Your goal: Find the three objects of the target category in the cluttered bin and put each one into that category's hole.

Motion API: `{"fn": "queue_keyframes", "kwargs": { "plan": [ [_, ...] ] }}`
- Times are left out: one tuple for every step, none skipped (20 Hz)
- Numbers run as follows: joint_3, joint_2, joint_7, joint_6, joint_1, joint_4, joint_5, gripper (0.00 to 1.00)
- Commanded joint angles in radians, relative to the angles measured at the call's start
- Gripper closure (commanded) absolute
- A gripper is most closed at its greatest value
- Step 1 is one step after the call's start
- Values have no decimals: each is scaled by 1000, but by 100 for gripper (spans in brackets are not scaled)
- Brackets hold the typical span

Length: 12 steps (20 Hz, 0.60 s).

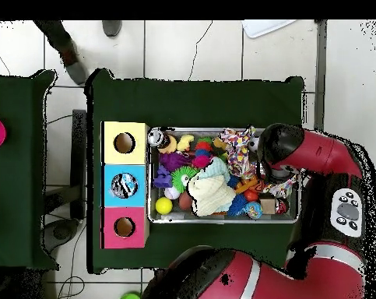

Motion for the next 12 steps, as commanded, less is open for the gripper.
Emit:
{"fn": "queue_keyframes", "kwargs": {
  "plan": [
    [7,68,-53,18,-15,-87,-136,0],
    [9,64,-55,1,-13,-79,-149,0],
    [14,75,-47,-4,-15,-89,-156,0],
    [20,82,-41,-19,-20,-89,-163,0],
    [23,96,-40,-20,-23,-105,-172,0],
    [26,105,-32,-32,-28,-108,-176,0],
    [32,119,-24,-42,-33,-116,-178,0],
    [38,129,-9,-49,-40,-114,-176,0],
    [52,149,-3,-61,-54,-118,-170,0],
    [60,162,-11,-75,-60,-122,-175,0],
    [75,174,-26,-93,-72,-114,-174,0],
    [105,190,-40,-124,-95,-103,-158,0]
  ]
}}
